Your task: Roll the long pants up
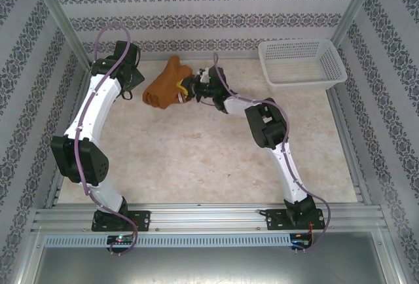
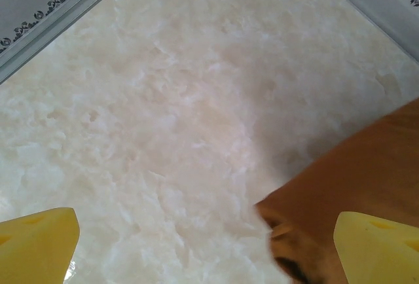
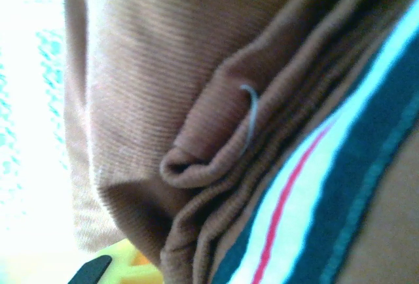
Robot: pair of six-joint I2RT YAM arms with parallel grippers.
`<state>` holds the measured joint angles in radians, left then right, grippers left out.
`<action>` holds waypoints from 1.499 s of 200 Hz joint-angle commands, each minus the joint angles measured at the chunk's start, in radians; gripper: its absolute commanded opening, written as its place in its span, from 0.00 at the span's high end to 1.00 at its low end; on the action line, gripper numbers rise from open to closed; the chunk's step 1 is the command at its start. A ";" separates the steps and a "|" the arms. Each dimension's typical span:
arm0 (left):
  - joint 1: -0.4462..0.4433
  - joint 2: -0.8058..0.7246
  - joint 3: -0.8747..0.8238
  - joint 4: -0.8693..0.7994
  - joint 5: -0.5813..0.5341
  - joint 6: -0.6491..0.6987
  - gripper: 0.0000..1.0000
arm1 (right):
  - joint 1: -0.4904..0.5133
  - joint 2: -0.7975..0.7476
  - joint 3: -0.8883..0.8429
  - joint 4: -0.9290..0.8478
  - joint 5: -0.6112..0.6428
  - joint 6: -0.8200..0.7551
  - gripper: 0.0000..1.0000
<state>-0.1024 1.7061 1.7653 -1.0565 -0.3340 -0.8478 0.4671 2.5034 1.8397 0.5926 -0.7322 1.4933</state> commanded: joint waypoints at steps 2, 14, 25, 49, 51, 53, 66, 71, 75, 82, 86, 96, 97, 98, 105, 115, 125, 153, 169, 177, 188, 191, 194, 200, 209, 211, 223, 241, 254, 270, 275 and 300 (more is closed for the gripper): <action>0.015 -0.017 -0.008 0.015 -0.003 0.018 0.00 | -0.051 -0.104 0.199 0.129 -0.041 0.025 1.00; 0.020 -0.016 -0.006 0.015 -0.002 0.022 0.00 | -0.077 -0.089 0.299 0.068 -0.050 0.017 1.00; 0.025 -0.018 -0.004 0.015 -0.002 0.025 0.00 | -0.100 -0.071 0.407 -0.013 -0.060 -0.007 1.00; 0.040 -0.013 -0.007 0.017 0.008 0.031 0.00 | -0.151 -0.033 0.623 -0.184 -0.060 -0.067 1.00; 0.042 -0.013 -0.006 0.017 0.010 0.032 0.00 | -0.157 -0.032 0.638 -0.194 -0.058 -0.071 1.00; 0.042 -0.013 -0.006 0.017 0.011 0.033 0.00 | -0.163 -0.030 0.651 -0.204 -0.057 -0.074 1.00; 0.051 -0.011 -0.011 0.018 0.015 0.035 0.00 | -0.202 -0.039 0.688 -0.246 -0.036 -0.090 1.00; 0.054 -0.011 -0.012 0.019 0.016 0.036 0.00 | -0.217 -0.051 0.680 -0.258 -0.024 -0.099 1.00; 0.057 -0.011 -0.014 0.022 0.019 0.037 0.00 | -0.230 -0.065 0.667 -0.270 -0.012 -0.112 1.00; 0.062 -0.011 -0.019 0.027 0.024 0.039 0.00 | -0.249 -0.098 0.636 -0.293 0.008 -0.145 1.00; 0.064 -0.011 -0.021 0.028 0.026 0.039 0.00 | -0.259 -0.117 0.616 -0.307 0.019 -0.170 1.00; 0.071 -0.008 -0.023 0.034 0.034 0.041 0.00 | -0.282 -0.166 0.572 -0.369 0.051 -0.249 1.00; 0.071 -0.009 -0.025 0.034 0.034 0.041 0.00 | -0.285 -0.170 0.570 -0.377 0.053 -0.257 1.00; 0.071 -0.008 -0.024 0.033 0.035 0.041 0.00 | -0.288 -0.174 0.567 -0.385 0.056 -0.265 1.00; 0.075 -0.007 -0.026 0.038 0.039 0.043 0.00 | -0.303 -0.198 0.555 -0.443 0.072 -0.321 1.00; 0.081 -0.002 -0.026 0.039 0.045 0.046 0.00 | -0.328 -0.228 0.544 -0.524 0.093 -0.386 1.00; 0.085 0.002 -0.026 0.044 0.052 0.052 0.00 | -0.354 -0.260 0.513 -0.574 0.124 -0.422 1.00; 0.097 0.017 -0.027 0.057 0.068 0.056 0.00 | -0.429 -0.399 0.279 -0.523 0.249 -0.443 1.00; 0.102 0.030 -0.029 0.065 0.085 0.060 0.00 | -0.471 -0.450 0.179 -0.493 0.298 -0.434 1.00; 0.103 0.037 -0.029 0.067 0.093 0.062 0.00 | -0.491 -0.468 0.137 -0.478 0.318 -0.421 1.00; 0.104 0.046 -0.027 0.068 0.101 0.063 0.00 | -0.522 -0.488 0.076 -0.423 0.339 -0.390 1.00; 0.105 0.048 -0.026 0.068 0.103 0.064 0.00 | -0.530 -0.493 0.061 -0.409 0.344 -0.381 1.00; 0.105 0.050 -0.027 0.069 0.106 0.065 0.00 | -0.537 -0.498 0.045 -0.397 0.352 -0.372 1.00; 0.105 0.055 -0.026 0.071 0.110 0.067 0.00 | -0.554 -0.506 0.017 -0.382 0.365 -0.361 1.00; 0.108 0.062 -0.025 0.071 0.116 0.068 0.00 | -0.574 -0.519 -0.003 -0.380 0.387 -0.361 1.00; 0.108 0.063 -0.026 0.073 0.117 0.068 0.00 | -0.578 -0.520 -0.007 -0.383 0.391 -0.362 1.00; 0.111 0.075 -0.022 0.075 0.129 0.070 0.00 | -0.599 -0.537 -0.030 -0.396 0.428 -0.376 1.00; 0.117 0.098 -0.009 0.075 0.141 0.074 0.00 | -0.625 -0.553 -0.074 -0.408 0.486 -0.385 1.00; 0.121 0.118 0.008 0.072 0.151 0.075 0.00 | -0.640 -0.554 -0.099 -0.407 0.519 -0.381 1.00; 0.124 0.139 0.027 0.072 0.162 0.077 0.00 | -0.649 -0.533 -0.089 -0.419 0.544 -0.398 1.00; 0.125 0.144 0.032 0.072 0.165 0.078 0.00 | -0.650 -0.521 -0.078 -0.429 0.550 -0.406 1.00; 0.131 0.163 0.053 0.067 0.165 0.087 0.00 | -0.652 -0.444 0.001 -0.476 0.560 -0.416 1.00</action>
<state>0.0109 1.8553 1.7695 -1.0004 -0.1776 -0.7876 -0.1890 2.0590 1.7340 -0.0063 -0.2043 1.1164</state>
